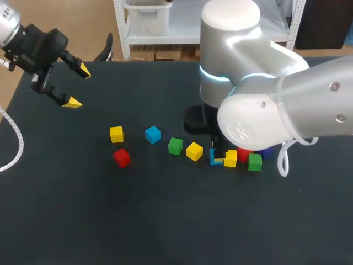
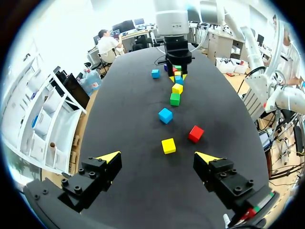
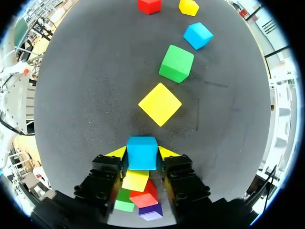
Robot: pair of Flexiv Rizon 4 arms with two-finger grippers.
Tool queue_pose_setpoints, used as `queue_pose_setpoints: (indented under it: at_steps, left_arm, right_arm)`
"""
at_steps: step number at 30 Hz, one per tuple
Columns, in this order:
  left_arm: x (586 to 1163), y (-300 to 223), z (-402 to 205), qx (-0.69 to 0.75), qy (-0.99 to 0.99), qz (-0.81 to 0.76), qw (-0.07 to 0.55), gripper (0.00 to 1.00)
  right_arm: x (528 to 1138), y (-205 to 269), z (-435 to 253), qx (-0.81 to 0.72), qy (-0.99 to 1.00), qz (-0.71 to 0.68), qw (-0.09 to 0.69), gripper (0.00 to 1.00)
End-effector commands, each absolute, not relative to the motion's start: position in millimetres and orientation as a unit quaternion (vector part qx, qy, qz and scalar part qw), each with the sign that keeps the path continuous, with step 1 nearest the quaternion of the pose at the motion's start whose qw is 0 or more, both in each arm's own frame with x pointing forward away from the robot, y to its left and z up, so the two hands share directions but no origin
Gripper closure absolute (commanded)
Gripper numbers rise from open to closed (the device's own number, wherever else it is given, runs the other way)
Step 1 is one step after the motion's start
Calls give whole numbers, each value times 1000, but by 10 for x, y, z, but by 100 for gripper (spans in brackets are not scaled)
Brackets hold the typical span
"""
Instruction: Place the blue cubes, place green cubes on the blue cubes, place the yellow cubes on the green cubes, then place the red cubes on the yellow cubes, and place purple cube on the red cubes.
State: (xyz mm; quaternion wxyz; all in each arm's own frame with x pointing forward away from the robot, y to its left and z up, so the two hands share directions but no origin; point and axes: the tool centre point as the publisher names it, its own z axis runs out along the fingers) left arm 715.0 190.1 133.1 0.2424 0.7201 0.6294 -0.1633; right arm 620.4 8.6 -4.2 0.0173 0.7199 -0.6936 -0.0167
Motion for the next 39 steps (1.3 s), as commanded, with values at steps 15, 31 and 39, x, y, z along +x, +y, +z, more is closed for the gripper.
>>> queue_pose_setpoints:
  at_steps: [15,31,39]
  left_arm:
    - [7155,1903,1327,721,629,-163,242,0]
    - [7155,1903,1327,721,629,-163,242,0]
    - [7155,1903,1327,721,629,-163,242,0]
  right_arm:
    - [6444,92,127,704,-710,-21,9,100]
    - [6947,490,253,720,-694,-8,15,100]
    - [6847,544,185,726,-687,-15,28,100]
